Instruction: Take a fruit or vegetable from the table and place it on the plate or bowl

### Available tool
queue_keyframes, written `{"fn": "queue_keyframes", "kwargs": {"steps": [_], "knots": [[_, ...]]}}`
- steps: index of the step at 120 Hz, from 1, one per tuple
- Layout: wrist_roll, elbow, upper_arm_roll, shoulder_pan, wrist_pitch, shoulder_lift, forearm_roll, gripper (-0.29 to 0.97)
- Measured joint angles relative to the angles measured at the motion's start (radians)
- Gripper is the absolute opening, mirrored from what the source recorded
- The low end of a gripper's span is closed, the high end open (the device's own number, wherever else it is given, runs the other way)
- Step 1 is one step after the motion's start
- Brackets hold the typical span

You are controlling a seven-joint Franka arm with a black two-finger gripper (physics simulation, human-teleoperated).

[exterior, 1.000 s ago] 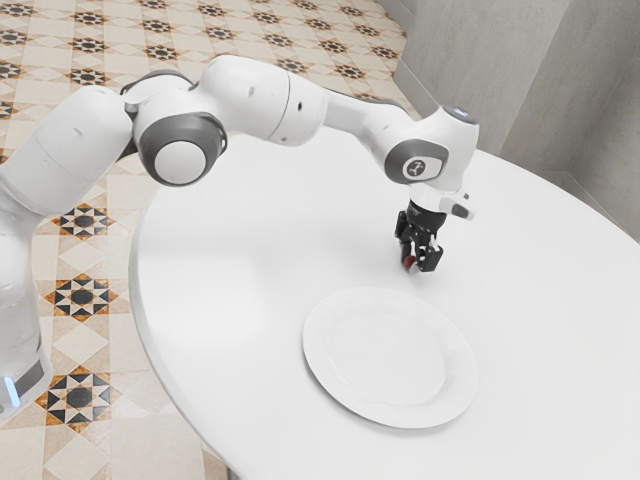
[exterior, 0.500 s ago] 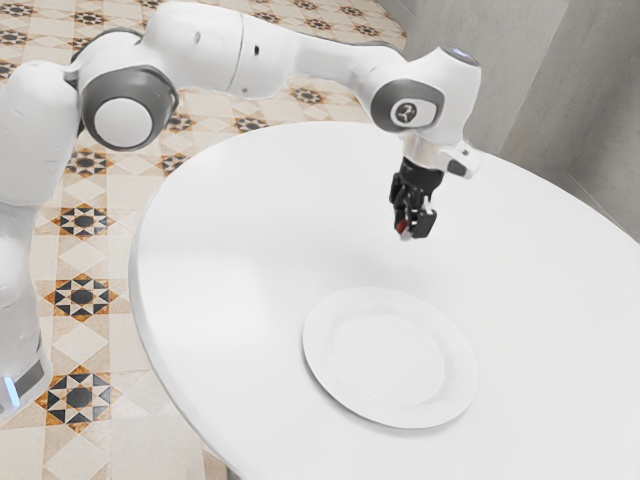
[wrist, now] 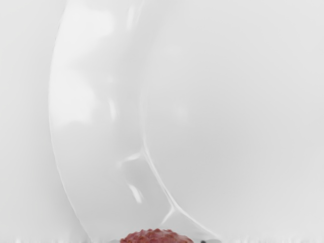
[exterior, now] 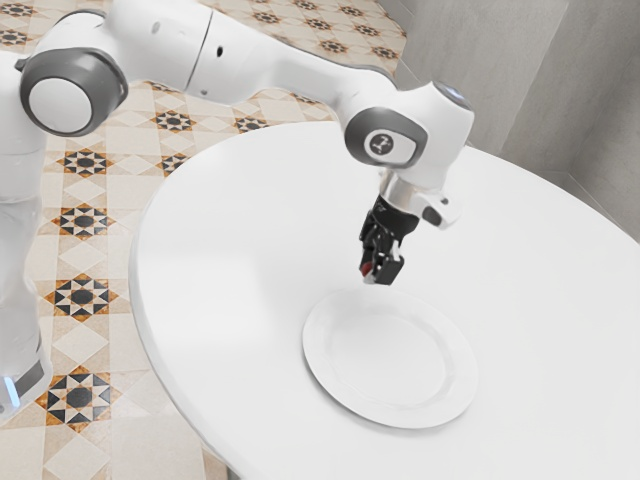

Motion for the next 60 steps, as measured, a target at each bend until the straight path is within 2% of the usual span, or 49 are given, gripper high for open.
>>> {"fn": "queue_keyframes", "kwargs": {"steps": [50,53,60], "knots": [[-0.042,0.0,-0.003,-0.035,0.0,-0.015,0.003,0.14],[-0.043,0.0,-0.003,-0.037,0.0,-0.016,0.004,0.17],[-0.047,0.002,-0.004,-0.039,0.0,-0.016,0.005,0.33]]}}
